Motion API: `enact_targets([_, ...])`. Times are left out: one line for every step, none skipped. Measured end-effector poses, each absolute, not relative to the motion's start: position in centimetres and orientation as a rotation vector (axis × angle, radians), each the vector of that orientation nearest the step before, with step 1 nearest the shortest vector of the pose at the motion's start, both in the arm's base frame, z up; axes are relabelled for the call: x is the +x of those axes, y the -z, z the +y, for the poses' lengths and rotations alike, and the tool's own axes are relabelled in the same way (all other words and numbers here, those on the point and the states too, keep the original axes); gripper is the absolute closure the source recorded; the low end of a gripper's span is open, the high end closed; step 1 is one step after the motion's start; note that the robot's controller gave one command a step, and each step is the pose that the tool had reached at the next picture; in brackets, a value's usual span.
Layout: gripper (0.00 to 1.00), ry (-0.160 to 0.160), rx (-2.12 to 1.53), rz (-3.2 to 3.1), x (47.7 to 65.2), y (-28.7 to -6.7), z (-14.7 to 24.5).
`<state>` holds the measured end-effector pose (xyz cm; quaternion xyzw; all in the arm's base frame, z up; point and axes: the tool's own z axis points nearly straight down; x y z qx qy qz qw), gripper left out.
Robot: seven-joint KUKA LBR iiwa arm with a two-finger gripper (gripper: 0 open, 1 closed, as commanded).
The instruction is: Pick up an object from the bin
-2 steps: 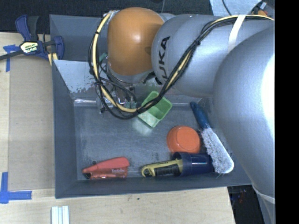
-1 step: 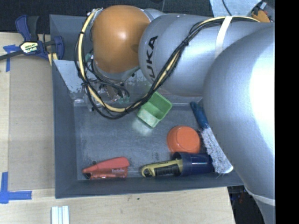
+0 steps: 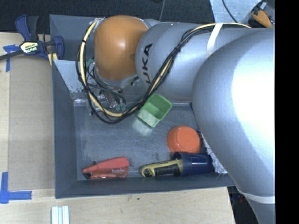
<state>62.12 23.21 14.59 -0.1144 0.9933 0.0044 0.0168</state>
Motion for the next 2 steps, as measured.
enact_targets([1.0,-0.011,-0.609,3.041,62.0,-13.4,19.3])
enact_targets([1.0,-0.015,-0.343,3.097,61.7,-7.0,24.3])
